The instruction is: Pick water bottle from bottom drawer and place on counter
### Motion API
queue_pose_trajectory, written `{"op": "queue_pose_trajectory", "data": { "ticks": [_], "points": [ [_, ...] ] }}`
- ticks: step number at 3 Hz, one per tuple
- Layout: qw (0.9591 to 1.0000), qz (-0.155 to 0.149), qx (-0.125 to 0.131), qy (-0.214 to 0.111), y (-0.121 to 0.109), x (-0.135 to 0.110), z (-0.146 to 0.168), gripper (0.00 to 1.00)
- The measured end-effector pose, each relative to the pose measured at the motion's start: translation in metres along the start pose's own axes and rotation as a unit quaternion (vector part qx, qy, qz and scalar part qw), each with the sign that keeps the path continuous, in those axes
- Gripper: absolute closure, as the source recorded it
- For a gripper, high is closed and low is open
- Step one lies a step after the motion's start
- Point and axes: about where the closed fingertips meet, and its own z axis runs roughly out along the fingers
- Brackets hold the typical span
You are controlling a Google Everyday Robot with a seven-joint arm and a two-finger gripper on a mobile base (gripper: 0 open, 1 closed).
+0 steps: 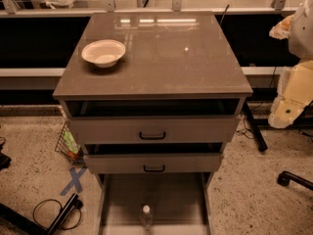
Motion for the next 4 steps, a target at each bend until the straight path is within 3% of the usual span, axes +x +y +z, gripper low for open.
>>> {"op": "queue_pose_trajectory", "data": {
  "ticks": [2, 3, 4],
  "points": [
    [0.9999, 0.003, 0.003, -0.009, -0.002, 0.0, 0.003, 0.0],
    [0.9961, 0.028, -0.003, -0.084, -0.001, 0.008, 0.042, 0.0],
    [0.9856, 0.052, -0.004, -0.161, 0.01, 0.024, 0.088, 0.0]
  ]
}}
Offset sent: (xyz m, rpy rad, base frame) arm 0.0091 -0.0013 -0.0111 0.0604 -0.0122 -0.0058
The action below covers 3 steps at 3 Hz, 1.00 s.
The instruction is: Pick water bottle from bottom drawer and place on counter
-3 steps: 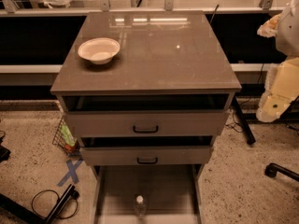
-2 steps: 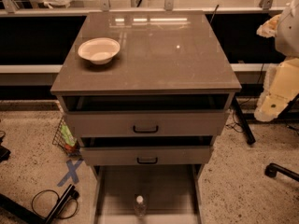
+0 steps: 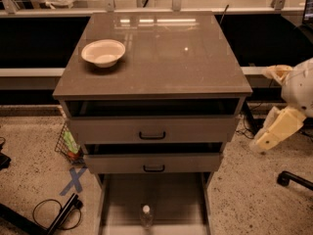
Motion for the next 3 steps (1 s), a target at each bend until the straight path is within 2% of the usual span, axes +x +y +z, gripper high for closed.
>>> {"op": "queue_pose_trajectory", "data": {
  "ticks": [1, 2, 3],
  "points": [
    [0.9958, 0.027, 0.012, -0.087, 0.01, 0.03, 0.04, 0.0],
    [0.9868, 0.036, 0.027, -0.155, 0.02, 0.05, 0.065, 0.0],
    [0.9815, 0.023, 0.037, -0.186, 0.027, 0.068, 0.077, 0.0]
  ]
}}
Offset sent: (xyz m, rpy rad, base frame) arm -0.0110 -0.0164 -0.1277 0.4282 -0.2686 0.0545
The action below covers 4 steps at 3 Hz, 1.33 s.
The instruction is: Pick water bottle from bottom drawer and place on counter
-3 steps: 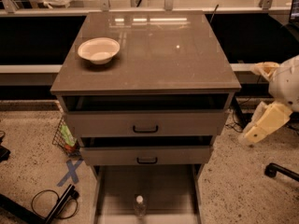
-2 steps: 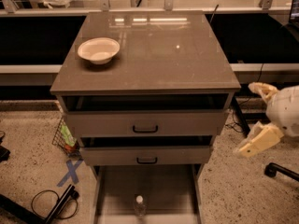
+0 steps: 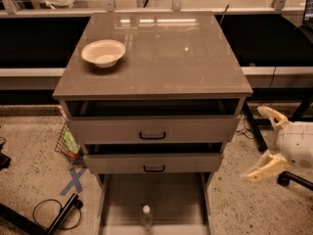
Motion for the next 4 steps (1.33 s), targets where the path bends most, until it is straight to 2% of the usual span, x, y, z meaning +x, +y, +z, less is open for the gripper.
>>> {"op": "queue_pose_trajectory", "data": {
  "ticks": [1, 2, 3, 4],
  "points": [
    [1.0, 0.0, 0.0, 0.0, 0.0, 0.0, 0.0, 0.0],
    [0.9996, 0.014, -0.004, -0.026, 0.008, 0.017, 0.015, 0.0],
    [0.997, 0.037, -0.018, -0.066, 0.043, 0.077, 0.069, 0.0],
    [0.9955, 0.049, -0.031, -0.075, 0.069, 0.123, 0.11, 0.0]
  ]
}}
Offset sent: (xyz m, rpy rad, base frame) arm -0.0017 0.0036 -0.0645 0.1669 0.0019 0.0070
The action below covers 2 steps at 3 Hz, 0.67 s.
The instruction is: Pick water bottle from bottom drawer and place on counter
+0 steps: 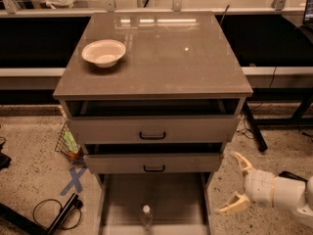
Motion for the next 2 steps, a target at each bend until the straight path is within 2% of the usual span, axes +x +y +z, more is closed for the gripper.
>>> {"op": "queue_pose_trajectory", "data": {
  "ticks": [1, 2],
  "points": [
    [0.9992, 0.032, -0.02, -0.013, 0.0246, 0.0559, 0.035, 0.0],
    [0.9992, 0.032, -0.02, -0.013, 0.0246, 0.0559, 0.035, 0.0]
  ]
}}
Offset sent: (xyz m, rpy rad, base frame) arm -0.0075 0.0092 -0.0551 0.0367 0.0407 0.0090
